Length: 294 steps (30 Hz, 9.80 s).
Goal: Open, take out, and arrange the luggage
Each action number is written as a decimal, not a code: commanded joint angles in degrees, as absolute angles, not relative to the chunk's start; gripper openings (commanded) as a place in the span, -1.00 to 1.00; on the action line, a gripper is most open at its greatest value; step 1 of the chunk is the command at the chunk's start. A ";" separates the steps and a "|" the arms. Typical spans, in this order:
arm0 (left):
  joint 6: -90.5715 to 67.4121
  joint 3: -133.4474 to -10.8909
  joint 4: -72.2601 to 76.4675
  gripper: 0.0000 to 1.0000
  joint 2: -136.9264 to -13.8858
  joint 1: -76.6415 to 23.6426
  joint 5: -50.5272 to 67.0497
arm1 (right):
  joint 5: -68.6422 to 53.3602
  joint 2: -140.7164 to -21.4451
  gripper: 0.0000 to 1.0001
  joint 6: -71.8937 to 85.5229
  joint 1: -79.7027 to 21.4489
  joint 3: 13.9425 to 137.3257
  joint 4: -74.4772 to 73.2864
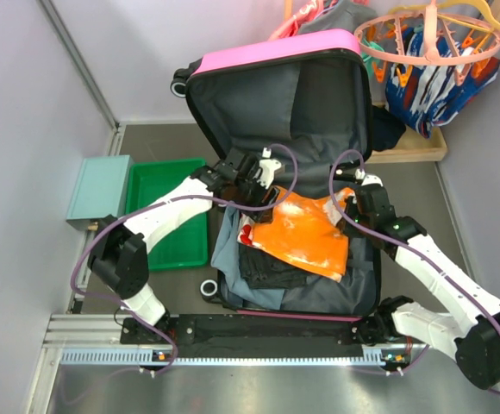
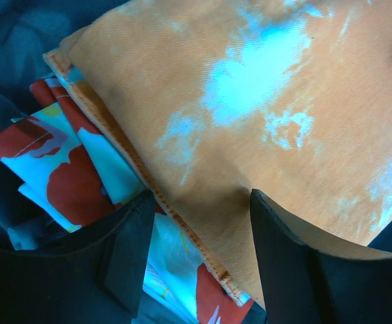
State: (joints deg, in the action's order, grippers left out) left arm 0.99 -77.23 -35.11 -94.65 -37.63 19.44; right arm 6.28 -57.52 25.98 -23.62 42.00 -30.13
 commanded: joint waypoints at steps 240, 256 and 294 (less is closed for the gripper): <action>9.84 -85.16 -24.78 -0.36 -105.80 -5.27 21.36 | 34.19 -72.70 -0.47 20.47 -56.43 64.35 -16.87; 9.05 -91.32 -28.65 -0.29 -109.26 -5.71 22.14 | 30.86 -65.22 -0.17 33.83 -47.21 53.97 -28.82; 11.08 -83.40 -46.67 0.58 -95.36 -32.08 22.32 | 4.05 -77.34 0.26 39.99 -28.04 42.10 -16.61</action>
